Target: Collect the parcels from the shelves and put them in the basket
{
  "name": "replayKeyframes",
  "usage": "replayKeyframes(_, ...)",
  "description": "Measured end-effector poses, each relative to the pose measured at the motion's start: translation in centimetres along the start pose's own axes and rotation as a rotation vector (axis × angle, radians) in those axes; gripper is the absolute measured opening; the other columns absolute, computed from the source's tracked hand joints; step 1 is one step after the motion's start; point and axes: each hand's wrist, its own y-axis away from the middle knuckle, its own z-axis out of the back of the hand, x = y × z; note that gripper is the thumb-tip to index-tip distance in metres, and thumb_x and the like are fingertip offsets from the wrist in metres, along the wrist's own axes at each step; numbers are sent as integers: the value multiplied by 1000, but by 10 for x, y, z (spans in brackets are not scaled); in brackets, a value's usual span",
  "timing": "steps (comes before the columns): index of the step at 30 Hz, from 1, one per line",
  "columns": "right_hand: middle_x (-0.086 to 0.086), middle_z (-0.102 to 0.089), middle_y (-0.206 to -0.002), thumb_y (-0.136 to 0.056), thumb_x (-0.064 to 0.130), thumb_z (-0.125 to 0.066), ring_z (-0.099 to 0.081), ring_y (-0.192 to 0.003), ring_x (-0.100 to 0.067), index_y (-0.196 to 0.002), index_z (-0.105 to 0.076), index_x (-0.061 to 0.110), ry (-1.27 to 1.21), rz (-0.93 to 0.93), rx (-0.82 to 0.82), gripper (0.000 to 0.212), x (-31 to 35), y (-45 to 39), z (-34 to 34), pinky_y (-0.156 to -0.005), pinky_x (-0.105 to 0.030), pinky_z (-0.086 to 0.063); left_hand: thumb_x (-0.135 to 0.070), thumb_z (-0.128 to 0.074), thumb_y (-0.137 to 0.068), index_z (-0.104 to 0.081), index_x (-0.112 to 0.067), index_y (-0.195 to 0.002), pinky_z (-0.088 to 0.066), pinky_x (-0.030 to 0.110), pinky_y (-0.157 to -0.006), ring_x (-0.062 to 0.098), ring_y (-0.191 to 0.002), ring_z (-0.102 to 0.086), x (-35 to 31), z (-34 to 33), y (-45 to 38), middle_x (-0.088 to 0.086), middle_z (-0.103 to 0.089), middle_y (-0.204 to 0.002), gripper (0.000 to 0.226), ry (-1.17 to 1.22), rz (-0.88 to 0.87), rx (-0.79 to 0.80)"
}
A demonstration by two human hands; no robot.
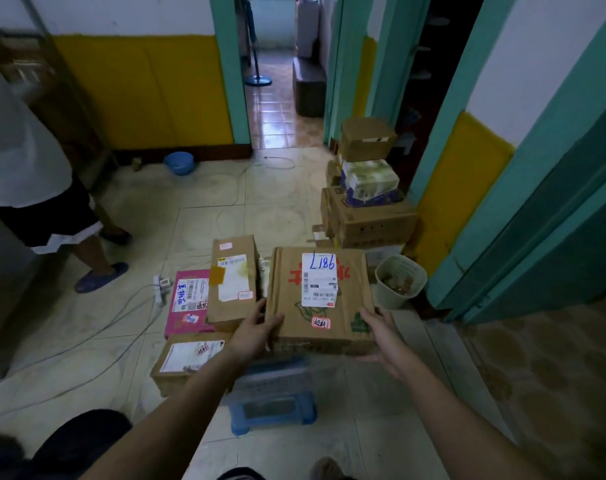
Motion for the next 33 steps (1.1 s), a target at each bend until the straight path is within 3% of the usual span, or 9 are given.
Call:
replayKeyframes(5, -2, -65, -118, -102, 38, -50, -65, -103, -24, -132, -45, 26, 43, -3, 34, 32, 19, -49, -15, -71, -49, -57, -31, -60, -98, -25, -27, -155, -57, 41, -89, 20, -108, -62, -16, -9, -26, 10, -51, -142, 68, -54, -85, -95)
replayKeyframes(8, -8, -67, -121, -101, 29, -53, -66, -105, -33, -135, -47, 23, 8, -43, 38, 35, 11, -65, -2, -78, -59, -56, -22, -67, -93, -28, -28, -151, -58, 33, -85, 22, -118, -58, -4, -10, -27, 6, -49, -140, 71, -79, -103, -75)
replayKeyframes(12, -9, -64, -119, -98, 10, -55, -63, -104, -33, -132, -47, 24, 11, -189, 64, 37, -18, -66, 28, -76, -51, -54, -9, -83, -77, -14, -26, -155, -57, 22, -81, 12, -120, -52, 40, -5, -19, 2, -42, -144, 106, -177, -24, 83)
replayKeyframes(14, -10, -64, -116, -96, 4, -57, -64, -101, -32, -132, -46, 19, 56, -249, 76, 40, -32, -66, 39, -72, -48, -54, -18, -86, -75, -9, -27, -157, -55, 24, -84, 15, -121, -51, 56, -4, -16, -2, -41, -142, 112, -238, 71, 101)
replayKeyframes(17, -12, -64, -121, -92, 1, -62, -63, -105, -34, -128, -50, 19, 94, -286, 102, 41, -40, -71, 42, -71, -47, -55, -56, -81, -66, -10, -34, -156, -57, 41, -88, 24, -115, -58, 65, -1, -17, 1, -50, -132, 117, -258, 231, 78)
replayKeyframes(19, -13, -62, -124, -91, 3, -64, -61, -110, -35, -118, -54, 24, 136, -297, 122, 35, -38, -74, 39, -77, -50, -55, -55, -77, -77, -12, -32, -157, -59, 43, -86, 25, -109, -64, 69, 2, -21, 5, -54, -129, 106, -236, 281, 52)
replayKeyframes(23, -20, -59, -126, -88, 9, -69, -58, -116, -42, -124, -50, 25, 232, -401, 180, 44, -38, -71, 52, -84, -61, -55, -43, -71, -88, -23, -29, -153, -60, 34, -71, 26, -99, -67, 69, 4, -20, 9, -57, -122, 82, -149, 335, 37)
replayKeyframes(27, -21, -58, -126, -90, 6, -65, -57, -115, -40, -124, -49, 23, 318, -531, 248, 41, -48, -63, 73, -92, -65, -49, -46, -69, -89, -31, -28, -145, -62, 40, -78, 30, -101, -68, 81, -1, -13, 10, -59, -120, 71, -159, 437, 113)
replayKeyframes(33, -11, -66, -102, -81, 14, -72, -61, -90, -24, -117, -50, 22, 493, -517, 285, 43, -39, -58, 55, -70, -35, -49, -51, -54, -97, -27, -32, -151, -57, 47, -92, 31, -98, -68, 102, 1, -15, 12, -62, -116, 63, -153, 427, 40)
